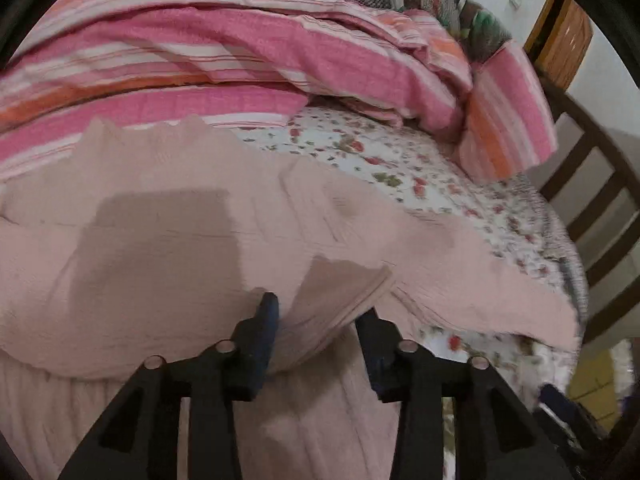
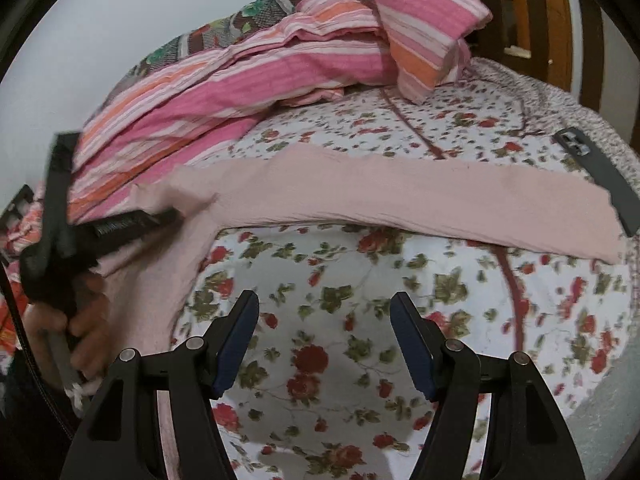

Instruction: Fold small clothes

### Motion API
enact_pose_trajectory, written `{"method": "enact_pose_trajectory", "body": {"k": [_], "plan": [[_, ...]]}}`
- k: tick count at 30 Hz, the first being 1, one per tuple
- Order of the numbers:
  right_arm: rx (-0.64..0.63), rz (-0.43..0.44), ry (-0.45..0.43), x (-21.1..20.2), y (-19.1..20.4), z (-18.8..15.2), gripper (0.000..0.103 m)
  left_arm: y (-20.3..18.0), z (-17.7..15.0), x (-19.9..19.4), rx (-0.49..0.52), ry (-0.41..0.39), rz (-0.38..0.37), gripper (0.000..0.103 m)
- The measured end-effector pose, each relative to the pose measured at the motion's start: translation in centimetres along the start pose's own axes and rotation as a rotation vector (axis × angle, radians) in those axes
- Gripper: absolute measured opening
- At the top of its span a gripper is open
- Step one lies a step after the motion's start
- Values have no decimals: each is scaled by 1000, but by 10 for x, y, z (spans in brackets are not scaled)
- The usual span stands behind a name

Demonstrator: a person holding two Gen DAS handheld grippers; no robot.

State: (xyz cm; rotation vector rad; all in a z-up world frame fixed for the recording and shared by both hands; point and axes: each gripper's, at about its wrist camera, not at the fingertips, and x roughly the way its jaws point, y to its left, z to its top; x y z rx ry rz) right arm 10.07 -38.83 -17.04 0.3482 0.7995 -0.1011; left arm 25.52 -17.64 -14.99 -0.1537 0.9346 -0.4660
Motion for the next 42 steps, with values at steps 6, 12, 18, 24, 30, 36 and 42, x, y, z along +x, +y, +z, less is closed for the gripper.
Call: {"method": "enact_pose_trajectory", "body": {"k": [6, 12, 18, 24, 30, 36, 42], "plan": [[-74, 87, -30, 16, 32, 11, 67, 55, -4, -76, -66, -215, 11, 84], [-117, 188, 1, 57, 78, 34, 43, 156, -19, -118, -212, -237, 271, 84], [-118, 198, 71, 103, 107, 54, 35, 211, -51, -118, -223, -204, 380, 84], [-184, 104, 136, 136, 131, 69, 23, 223, -57, -108, -261, -202, 322, 87], [-219, 103, 21, 116, 132, 75, 4, 224, -57, -117, -278, -218, 260, 87], [-179, 47, 74, 129, 110, 64, 4, 204, -34, -125, -206, -264, 234, 87], [-216, 38, 37, 102, 96, 58, 22, 182, -28, -76, -70, -154, 265, 87]]}}
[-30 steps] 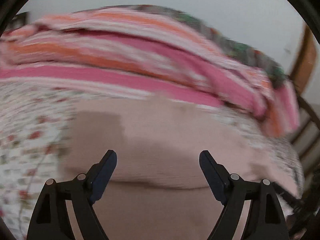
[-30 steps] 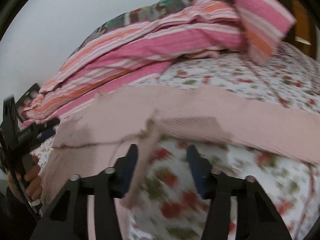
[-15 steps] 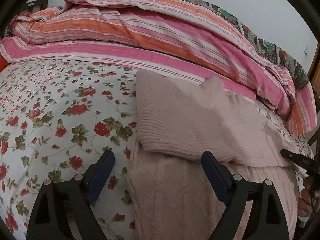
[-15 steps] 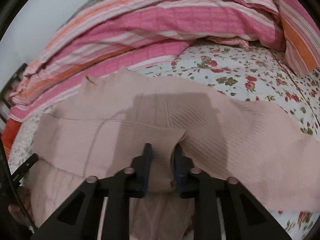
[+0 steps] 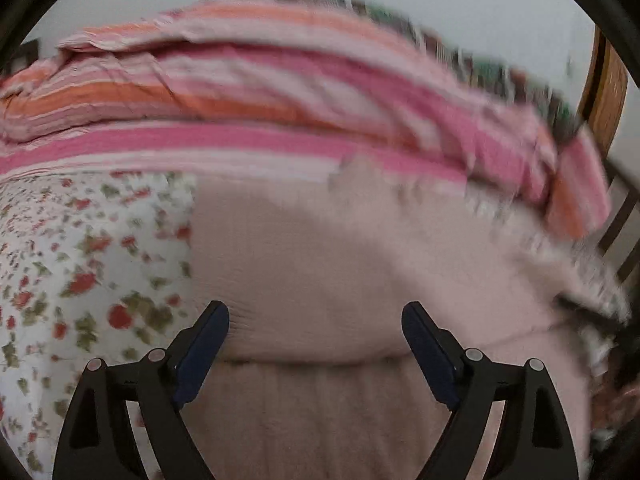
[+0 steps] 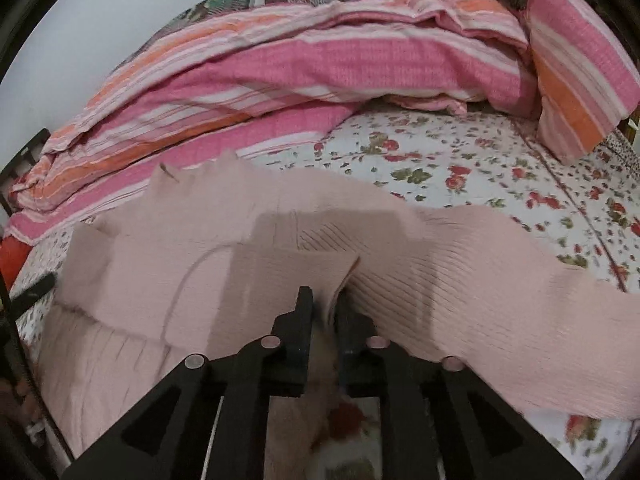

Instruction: Fold small clothes

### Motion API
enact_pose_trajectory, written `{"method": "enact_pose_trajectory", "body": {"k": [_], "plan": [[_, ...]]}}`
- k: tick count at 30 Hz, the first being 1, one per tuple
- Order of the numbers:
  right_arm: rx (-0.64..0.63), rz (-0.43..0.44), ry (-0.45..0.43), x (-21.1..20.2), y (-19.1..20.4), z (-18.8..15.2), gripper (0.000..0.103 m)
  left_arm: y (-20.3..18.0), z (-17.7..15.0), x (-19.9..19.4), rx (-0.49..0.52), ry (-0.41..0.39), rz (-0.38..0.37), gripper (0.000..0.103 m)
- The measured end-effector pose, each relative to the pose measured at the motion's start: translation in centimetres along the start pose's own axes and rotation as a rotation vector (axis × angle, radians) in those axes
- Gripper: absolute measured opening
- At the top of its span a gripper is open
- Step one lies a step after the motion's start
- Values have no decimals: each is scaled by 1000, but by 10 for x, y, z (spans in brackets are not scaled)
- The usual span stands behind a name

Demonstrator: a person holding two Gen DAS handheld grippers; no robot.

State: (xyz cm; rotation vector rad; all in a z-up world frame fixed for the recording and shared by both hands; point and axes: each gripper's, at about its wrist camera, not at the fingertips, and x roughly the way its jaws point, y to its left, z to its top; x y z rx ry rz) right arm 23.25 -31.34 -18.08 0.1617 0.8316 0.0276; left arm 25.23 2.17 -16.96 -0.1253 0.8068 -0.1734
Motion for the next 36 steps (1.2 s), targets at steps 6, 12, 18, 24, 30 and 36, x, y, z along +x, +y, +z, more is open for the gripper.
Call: {"method": "enact_pose_trajectory", "body": {"k": [6, 12, 18, 24, 30, 36], "plan": [[40, -70, -98, -63, -60, -36, 47, -12, -2, 9, 56, 31, 48, 90], [182, -153, -115, -112, -144, -83, 61, -11, -2, 11, 56, 22, 48, 91], [304, -210, -120, -119, -202, -122, 61, -12, -2, 13, 60, 22, 52, 91], [452, -155, -206, -122, -249, -126, 61, -11, -2, 13, 64, 25, 48, 93], [579, -170, -262, -122, -272, -116, 34, -10, -2, 16, 56, 26, 28, 95], [444, -306, -271, -130, -245, -85, 6, -7, -1, 16, 48, 24, 4, 96]]}}
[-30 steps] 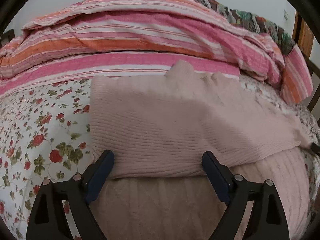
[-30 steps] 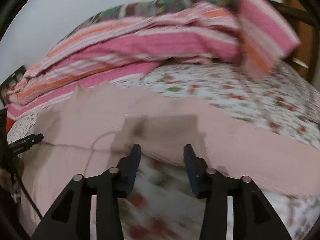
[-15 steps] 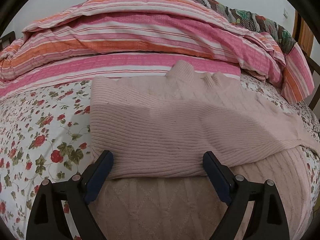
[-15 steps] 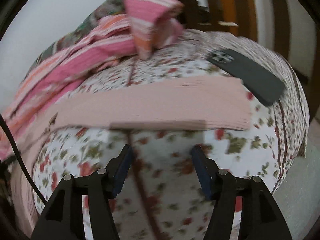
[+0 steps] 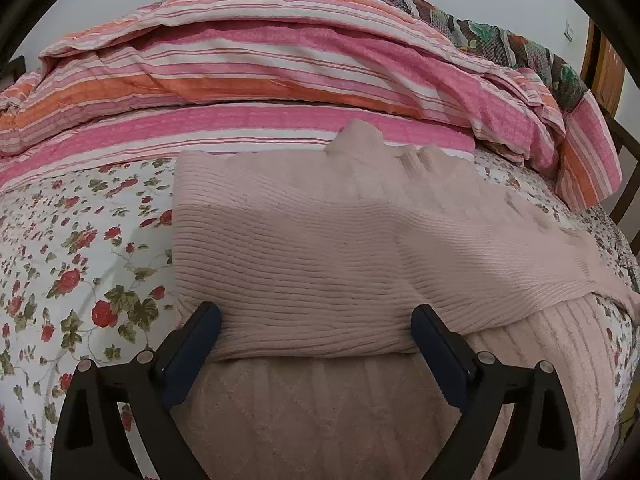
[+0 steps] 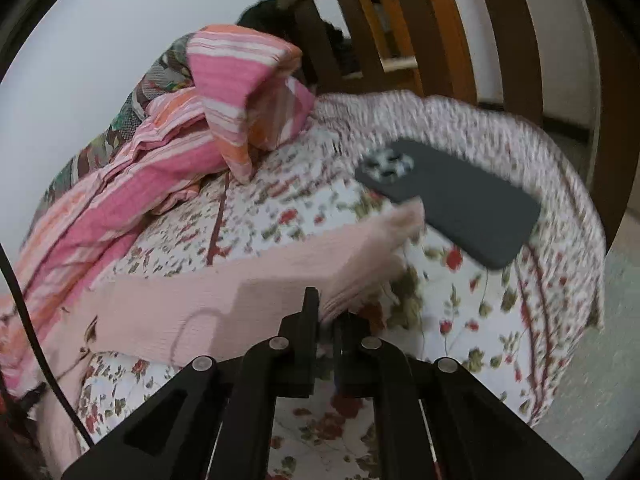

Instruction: Fold small clothes

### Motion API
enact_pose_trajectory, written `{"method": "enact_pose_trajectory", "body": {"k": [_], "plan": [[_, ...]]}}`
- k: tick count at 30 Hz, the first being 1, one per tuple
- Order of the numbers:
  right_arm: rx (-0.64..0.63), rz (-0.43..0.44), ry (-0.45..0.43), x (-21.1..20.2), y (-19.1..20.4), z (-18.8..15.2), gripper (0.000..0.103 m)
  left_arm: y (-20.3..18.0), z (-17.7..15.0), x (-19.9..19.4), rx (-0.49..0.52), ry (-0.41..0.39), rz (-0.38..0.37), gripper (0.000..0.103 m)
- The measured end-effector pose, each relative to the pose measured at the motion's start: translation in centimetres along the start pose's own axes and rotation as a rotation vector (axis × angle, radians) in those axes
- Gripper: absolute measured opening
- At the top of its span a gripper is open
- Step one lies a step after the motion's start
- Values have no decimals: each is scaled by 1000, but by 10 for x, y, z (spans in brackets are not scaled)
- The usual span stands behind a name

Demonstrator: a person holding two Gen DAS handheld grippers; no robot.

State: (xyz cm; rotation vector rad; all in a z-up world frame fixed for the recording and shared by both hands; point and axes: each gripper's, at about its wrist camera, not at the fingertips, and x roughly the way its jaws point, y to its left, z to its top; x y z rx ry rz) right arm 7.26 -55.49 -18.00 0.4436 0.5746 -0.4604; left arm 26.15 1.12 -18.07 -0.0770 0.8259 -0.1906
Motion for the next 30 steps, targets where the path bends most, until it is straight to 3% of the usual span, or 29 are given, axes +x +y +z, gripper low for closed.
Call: {"method": "enact_pose_trajectory", "body": {"k": [8, 15, 17, 22, 25, 28, 29, 30], "plan": [[-193, 13, -104, -35, 103, 31, 6, 14, 0, -7, -63, -29, -87, 96], [-312, 192, -106, -62, 258, 42, 6, 43, -2, -41, -158, -95, -146, 96], [-349, 263, -83, -63, 307, 35, 6, 65, -3, -55, -179, -125, -96, 96], [-475, 442, 23, -48, 440, -17, 6, 122, -9, -79, -222, -158, 50, 96], [-539, 532, 161, -26, 506, -67, 6, 148, -22, -90, -280, -162, 78, 96], [-561, 560, 275, -2, 540, -108, 7, 158, -35, -95, -294, -152, 73, 96], [-561, 571, 313, 6, 546, -119, 12, 159, -37, -96, -292, -148, 72, 96], [-566, 577, 363, 17, 551, -128, 27, 158, -38, -94, -285, -140, 67, 96]]}}
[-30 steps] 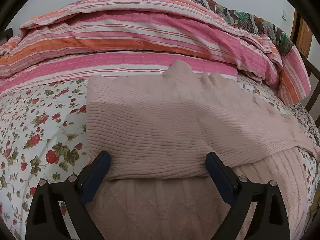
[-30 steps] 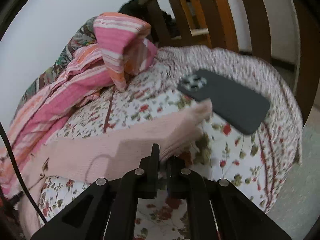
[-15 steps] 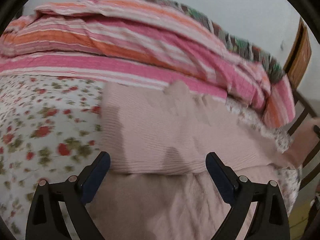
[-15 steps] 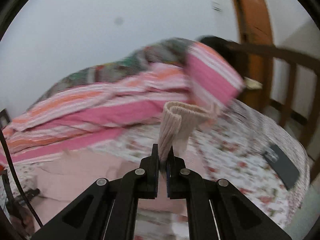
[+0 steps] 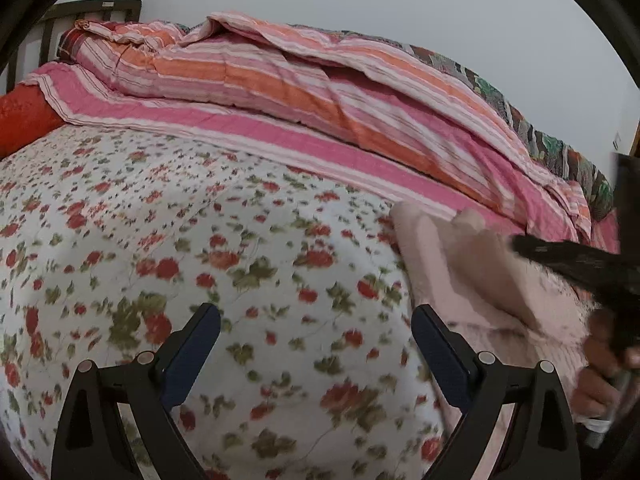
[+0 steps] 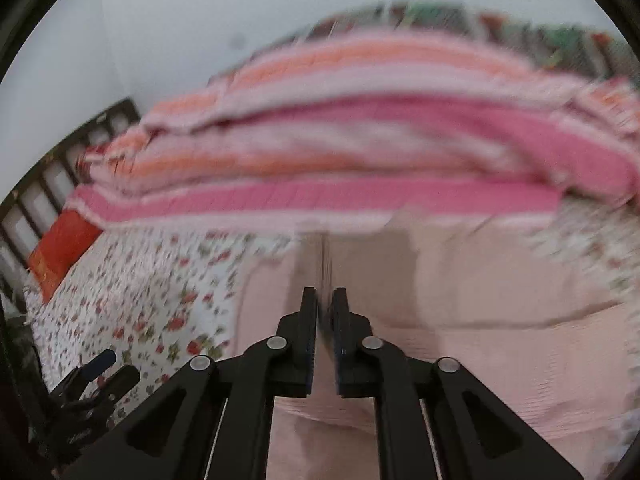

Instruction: Fold small clothes

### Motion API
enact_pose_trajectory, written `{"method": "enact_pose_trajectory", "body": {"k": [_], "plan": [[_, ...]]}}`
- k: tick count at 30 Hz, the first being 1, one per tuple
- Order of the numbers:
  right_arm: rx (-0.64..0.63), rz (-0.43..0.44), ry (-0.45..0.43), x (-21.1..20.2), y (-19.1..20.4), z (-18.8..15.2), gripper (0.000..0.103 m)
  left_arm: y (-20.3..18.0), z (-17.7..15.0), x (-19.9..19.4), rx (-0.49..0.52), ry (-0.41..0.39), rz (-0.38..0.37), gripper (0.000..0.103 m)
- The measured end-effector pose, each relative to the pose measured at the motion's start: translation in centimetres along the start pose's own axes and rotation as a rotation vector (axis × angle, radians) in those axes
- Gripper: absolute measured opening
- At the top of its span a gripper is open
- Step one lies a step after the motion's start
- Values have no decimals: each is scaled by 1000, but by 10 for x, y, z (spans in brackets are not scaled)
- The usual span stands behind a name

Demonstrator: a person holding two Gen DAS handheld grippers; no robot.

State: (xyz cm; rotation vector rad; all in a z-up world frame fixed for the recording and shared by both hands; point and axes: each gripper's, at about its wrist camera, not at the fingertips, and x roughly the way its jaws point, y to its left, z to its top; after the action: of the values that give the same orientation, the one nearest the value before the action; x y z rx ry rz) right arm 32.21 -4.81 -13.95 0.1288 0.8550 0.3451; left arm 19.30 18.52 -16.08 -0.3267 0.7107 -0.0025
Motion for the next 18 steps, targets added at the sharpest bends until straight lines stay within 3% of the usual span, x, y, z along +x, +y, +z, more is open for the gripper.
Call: {"method": "enact_pose_trajectory", "body": {"k": [2, 4, 7, 9, 11, 14, 16, 18], "plan": [[-9, 46, 100, 16, 1, -7, 51, -6, -2, 3, 15, 17, -12, 96], [-23, 71, 129, 9, -1, -15, 51, -12, 0, 4, 26, 23, -34, 96], [-27, 60, 30, -37, -22, -29, 55, -31, 3, 7, 50, 38, -96, 95], [-4, 22, -28, -62, -44, -37, 67, -51, 4, 11, 86, 51, -149, 95], [23, -34, -70, -85, -72, -45, 67, -70, 5, 15, 124, 53, -187, 94], [54, -138, -100, -114, -113, -66, 67, -98, 7, 27, 152, 74, -233, 80], [69, -185, -102, -123, -135, -82, 67, -111, 7, 38, 137, 121, -255, 55], [79, -216, -104, -131, -154, -101, 67, -120, 4, 48, 134, 151, -252, 49]]}}
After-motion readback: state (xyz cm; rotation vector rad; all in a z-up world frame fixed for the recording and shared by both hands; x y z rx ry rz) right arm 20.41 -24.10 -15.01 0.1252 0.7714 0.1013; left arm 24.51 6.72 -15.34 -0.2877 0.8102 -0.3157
